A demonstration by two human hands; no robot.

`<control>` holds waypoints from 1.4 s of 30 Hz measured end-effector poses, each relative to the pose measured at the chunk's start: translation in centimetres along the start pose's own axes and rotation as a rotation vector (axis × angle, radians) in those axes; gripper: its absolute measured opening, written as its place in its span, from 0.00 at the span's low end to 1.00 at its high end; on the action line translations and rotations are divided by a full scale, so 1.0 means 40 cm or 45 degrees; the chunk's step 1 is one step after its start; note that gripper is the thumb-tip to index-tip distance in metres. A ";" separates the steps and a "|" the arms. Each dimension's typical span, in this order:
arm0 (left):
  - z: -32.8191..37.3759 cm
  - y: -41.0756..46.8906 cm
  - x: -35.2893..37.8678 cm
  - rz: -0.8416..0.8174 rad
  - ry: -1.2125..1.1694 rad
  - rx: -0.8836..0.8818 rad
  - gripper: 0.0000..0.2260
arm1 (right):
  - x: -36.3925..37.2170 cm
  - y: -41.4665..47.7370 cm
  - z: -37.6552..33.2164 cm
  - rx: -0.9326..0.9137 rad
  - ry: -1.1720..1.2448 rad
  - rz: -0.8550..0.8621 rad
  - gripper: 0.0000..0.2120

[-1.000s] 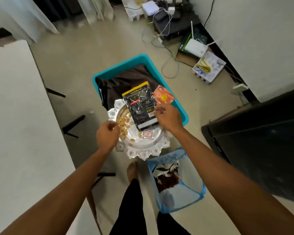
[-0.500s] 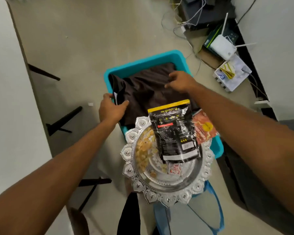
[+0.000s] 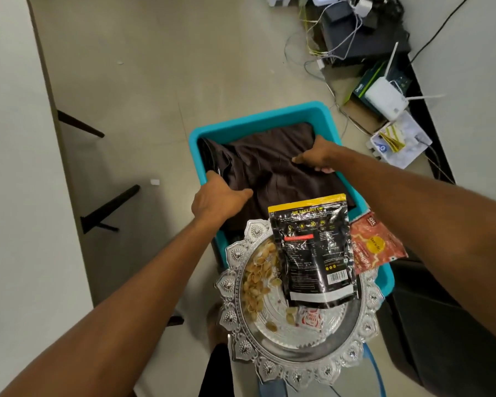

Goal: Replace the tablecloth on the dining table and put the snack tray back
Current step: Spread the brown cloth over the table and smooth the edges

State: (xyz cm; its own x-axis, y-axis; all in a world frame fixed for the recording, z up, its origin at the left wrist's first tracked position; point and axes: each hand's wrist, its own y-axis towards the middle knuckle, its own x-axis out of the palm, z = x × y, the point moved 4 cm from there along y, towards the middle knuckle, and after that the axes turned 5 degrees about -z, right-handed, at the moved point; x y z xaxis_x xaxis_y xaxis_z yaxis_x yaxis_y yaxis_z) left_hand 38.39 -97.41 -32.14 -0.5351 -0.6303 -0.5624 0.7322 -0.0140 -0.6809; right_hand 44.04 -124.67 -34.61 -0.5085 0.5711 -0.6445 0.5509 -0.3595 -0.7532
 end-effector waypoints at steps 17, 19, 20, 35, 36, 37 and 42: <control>0.028 0.081 0.080 -0.011 -0.646 -0.277 0.48 | 0.000 0.046 -0.001 0.003 -0.169 0.052 0.23; 0.023 0.078 0.090 0.036 -0.655 -0.289 0.46 | -0.003 0.038 -0.006 -0.038 -0.257 0.137 0.19; 0.020 0.078 0.095 0.049 -0.651 -0.285 0.45 | -0.002 0.032 -0.010 -0.064 -0.306 0.168 0.18; 0.030 0.051 0.028 -0.106 -1.179 -0.255 0.22 | -0.067 -0.029 0.027 -0.170 0.012 0.115 0.25; 0.028 0.047 0.013 -0.122 -1.196 -0.242 0.23 | -0.081 -0.043 0.027 -0.208 0.001 0.143 0.25; 0.025 0.042 -0.003 -0.136 -1.211 -0.225 0.24 | -0.094 -0.058 0.028 -0.254 -0.009 0.165 0.25; 0.050 -0.015 -0.091 -0.166 -1.205 -0.072 0.21 | -0.186 -0.157 0.030 -0.483 0.078 0.281 0.23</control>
State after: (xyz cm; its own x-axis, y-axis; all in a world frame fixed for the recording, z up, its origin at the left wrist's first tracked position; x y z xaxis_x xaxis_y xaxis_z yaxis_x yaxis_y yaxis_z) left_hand 40.74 -96.68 -28.74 -0.0308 -0.9929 0.1150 0.6563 -0.1069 -0.7469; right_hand 43.58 -127.53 -25.23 -0.3176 0.5578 -0.7668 0.8515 -0.1880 -0.4894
